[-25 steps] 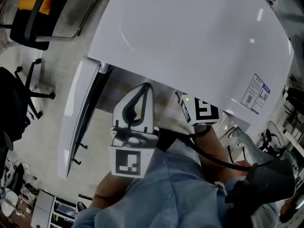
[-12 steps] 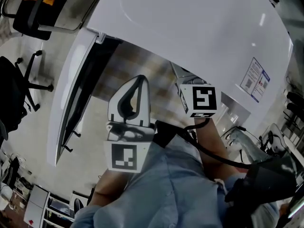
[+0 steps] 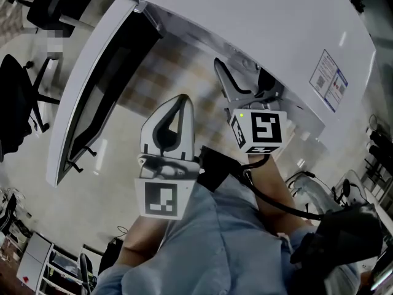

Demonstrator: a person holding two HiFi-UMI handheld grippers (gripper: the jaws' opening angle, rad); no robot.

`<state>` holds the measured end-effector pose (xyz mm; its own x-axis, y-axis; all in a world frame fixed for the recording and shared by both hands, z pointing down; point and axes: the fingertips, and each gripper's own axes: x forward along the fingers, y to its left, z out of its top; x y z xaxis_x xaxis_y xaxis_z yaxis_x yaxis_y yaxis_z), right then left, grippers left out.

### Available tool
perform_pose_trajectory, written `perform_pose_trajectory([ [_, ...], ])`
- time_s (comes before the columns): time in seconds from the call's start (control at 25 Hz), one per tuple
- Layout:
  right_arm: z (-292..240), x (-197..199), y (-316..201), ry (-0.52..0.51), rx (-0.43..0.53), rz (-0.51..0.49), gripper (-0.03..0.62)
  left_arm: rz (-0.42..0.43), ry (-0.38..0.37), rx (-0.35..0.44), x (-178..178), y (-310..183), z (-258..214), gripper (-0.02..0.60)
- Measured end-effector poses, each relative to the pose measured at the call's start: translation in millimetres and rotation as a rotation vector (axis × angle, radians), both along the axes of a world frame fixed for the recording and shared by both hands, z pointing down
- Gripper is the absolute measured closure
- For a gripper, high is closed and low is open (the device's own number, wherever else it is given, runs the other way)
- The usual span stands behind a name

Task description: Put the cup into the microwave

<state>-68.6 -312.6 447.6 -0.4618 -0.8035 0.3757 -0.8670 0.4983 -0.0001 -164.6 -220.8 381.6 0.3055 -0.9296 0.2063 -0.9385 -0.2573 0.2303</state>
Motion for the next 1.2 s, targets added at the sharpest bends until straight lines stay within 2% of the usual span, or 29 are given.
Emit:
perform_pose_trajectory([
  [0.16,-6,-3,19,0.037,0.021,-0.015,0.214,-0.003,-0.005,0.024,4,12,-4,0.574],
  [0.32,-12,-6,40,0.023,0.021,-0.025,0.214,0.010,-0.030,0.055,8,17,-7,0.574],
  [0.52,-20,0,65,0.000,0.017,-0.023,0.214,0.068,-0.086,0.122,19,12,-10,0.574],
  [0.72,-22,8,83,-0.021,0.027,-0.008,0.218,0.132,-0.088,0.173,37,1,-11,0.574],
  [0.84,-15,8,87,-0.023,0.018,-0.007,0.266,0.195,-0.080,0.192,51,-7,-5,0.574],
  [0.92,-11,8,84,-0.020,0.024,0.015,0.404,0.242,-0.088,0.194,59,-15,2,0.574],
  [0.96,-9,9,80,-0.020,0.026,0.031,0.522,0.263,-0.088,0.187,62,-18,6,0.574],
  [1.0,-8,9,77,-0.021,0.025,0.046,0.592,0.280,-0.085,0.179,64,-22,10,0.574],
  [1.2,1,6,56,-0.023,0.010,0.112,0.592,0.356,-0.072,0.157,71,-43,23,0.575],
])
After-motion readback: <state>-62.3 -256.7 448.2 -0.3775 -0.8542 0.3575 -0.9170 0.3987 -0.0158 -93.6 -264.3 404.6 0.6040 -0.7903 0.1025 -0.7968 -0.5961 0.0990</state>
